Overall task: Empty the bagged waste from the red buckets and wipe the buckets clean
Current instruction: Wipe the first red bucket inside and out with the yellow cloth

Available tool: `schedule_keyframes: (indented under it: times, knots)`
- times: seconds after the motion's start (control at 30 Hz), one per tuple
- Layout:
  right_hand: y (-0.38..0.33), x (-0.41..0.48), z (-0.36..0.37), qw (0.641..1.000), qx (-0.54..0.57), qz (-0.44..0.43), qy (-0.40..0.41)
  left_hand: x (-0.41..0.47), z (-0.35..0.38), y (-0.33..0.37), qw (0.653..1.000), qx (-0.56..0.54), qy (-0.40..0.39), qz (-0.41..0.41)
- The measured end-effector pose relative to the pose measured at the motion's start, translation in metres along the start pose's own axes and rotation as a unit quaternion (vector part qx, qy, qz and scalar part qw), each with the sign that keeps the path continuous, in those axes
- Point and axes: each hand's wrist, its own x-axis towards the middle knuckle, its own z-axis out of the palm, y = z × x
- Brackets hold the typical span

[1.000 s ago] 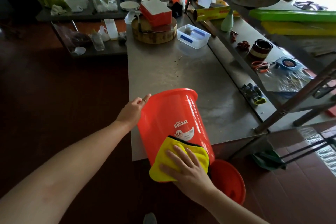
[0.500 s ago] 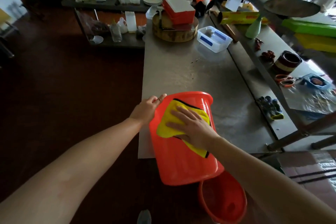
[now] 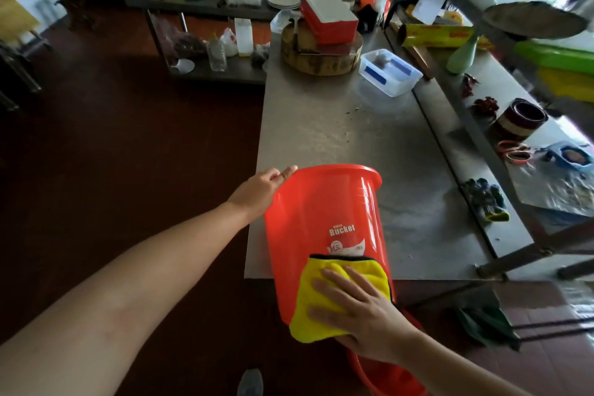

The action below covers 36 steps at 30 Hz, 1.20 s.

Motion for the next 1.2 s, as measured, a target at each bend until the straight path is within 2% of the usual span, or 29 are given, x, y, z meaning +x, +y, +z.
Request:
schedule_keyframes:
  times: [0.07,0.13,0.2,0.37,0.5,0.67,0.83,0.9,0.97,1.1,1.2]
  knots:
    - [0.005,0.001,-0.002,1.000,-0.007,-0.020,-0.011,-0.001,-0.004,-0.002,1.000,-0.002,-0.017,-0.017]
    - [0.016,0.015,-0.005,0.999,-0.004,-0.035,-0.025,-0.001,-0.004,-0.005,1.000,0.005,0.018,-0.011]
    - [0.032,0.036,-0.008,0.999,-0.001,-0.033,-0.030,-0.002,-0.002,-0.007,0.999,-0.022,0.020,-0.022]
    - [0.094,0.103,-0.033,0.997,0.021,0.073,0.020,-0.003,-0.001,-0.008,0.990,-0.115,0.026,-0.083]
    - [0.119,0.126,-0.042,0.991,0.020,0.126,0.025,-0.003,-0.001,-0.011,0.992,-0.107,0.007,-0.068]
    - [0.080,0.079,-0.022,0.994,0.051,0.082,0.040,-0.003,-0.007,-0.002,0.995,-0.059,0.028,-0.072]
    - [0.029,-0.007,0.001,0.998,0.051,0.002,0.027,-0.006,-0.008,-0.011,0.976,-0.153,0.004,-0.156]
    - [0.026,-0.015,0.002,0.999,0.037,-0.022,0.012,-0.007,-0.008,-0.016,0.971,-0.176,0.000,-0.163]
    - [0.030,-0.008,-0.002,0.999,0.034,-0.042,-0.003,-0.010,-0.009,-0.020,0.976,-0.156,-0.014,-0.152]
    - [0.052,0.032,-0.008,0.997,0.057,-0.056,-0.006,-0.019,-0.010,-0.033,0.998,0.005,-0.021,-0.060]
    - [0.084,0.075,-0.019,0.997,0.074,0.003,0.030,-0.028,-0.012,-0.034,0.998,-0.008,-0.014,-0.059]
